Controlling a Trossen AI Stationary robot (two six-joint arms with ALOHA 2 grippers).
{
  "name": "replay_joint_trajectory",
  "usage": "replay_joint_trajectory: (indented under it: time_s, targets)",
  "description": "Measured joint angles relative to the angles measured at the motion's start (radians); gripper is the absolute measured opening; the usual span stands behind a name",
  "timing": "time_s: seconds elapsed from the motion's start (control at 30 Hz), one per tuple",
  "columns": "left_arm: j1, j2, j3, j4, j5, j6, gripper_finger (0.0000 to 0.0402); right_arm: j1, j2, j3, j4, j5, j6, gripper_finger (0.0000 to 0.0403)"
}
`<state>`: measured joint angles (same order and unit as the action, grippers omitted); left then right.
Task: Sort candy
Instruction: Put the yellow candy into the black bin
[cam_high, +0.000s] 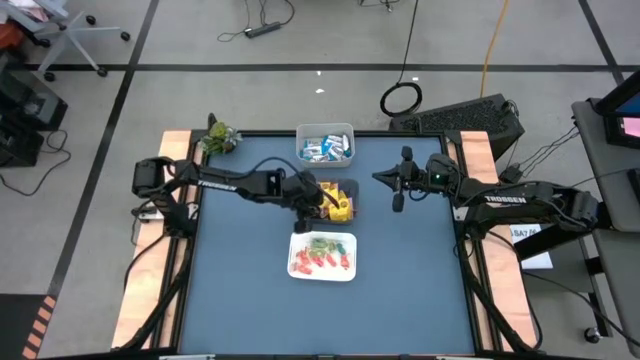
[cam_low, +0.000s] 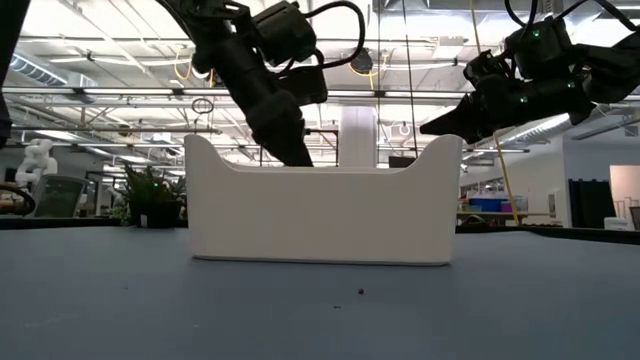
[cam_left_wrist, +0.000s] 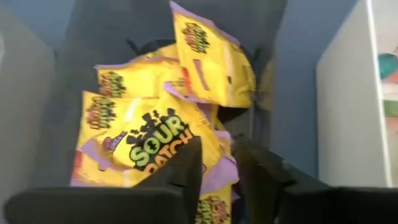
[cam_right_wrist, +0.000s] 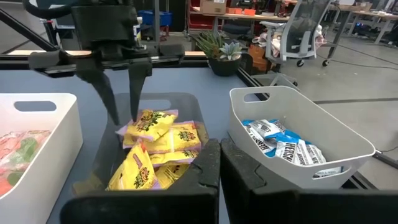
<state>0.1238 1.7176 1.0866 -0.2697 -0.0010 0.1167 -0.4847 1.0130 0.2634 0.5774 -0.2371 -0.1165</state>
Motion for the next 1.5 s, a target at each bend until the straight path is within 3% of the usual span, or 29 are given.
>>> replay_joint_trajectory:
  time_s: [0.13,0.23,0.37,0.63,0.9,1.13,1.33,1.5]
  targets:
    - [-0.007,-0.004,0.000,-0.009,0.026,0.007,0.0142,0.000,0.000,0.000,-0.003,0.000,0.000,0.0000]
    - [-0.009,-0.029,0.000,0.025,0.026,0.020,0.0151,0.000,0.000,0.000,-0.003,0.000,0.000,0.0000]
    - [0.014,-0.034,0.002,0.065,0.026,0.021,0.0122,0.000,0.000,0.000,-0.007,0.000,0.000,0.0000]
    - [0.084,0.052,-0.045,0.147,0.054,0.032,0.0009,0.000,0.000,0.000,-0.022,0.000,0.000,0.0000]
    - [0.096,0.083,-0.071,0.238,0.052,0.030,0.0005,0.000,0.000,0.000,-0.022,0.000,0.000,0.0000]
    - [0.091,-0.020,-0.079,0.286,0.046,0.055,0.0004,0.000,0.000,0.000,-0.023,0.000,-0.002,0.0000]
    - [0.084,-0.115,-0.201,0.486,0.052,0.052,0.0003,0.000,0.000,0.000,-0.023,0.003,-0.026,0.0000]
    - [0.084,-0.133,-0.263,0.526,0.052,0.021,0.0003,0.000,0.000,0.000,-0.022,0.004,-0.026,0.0000]
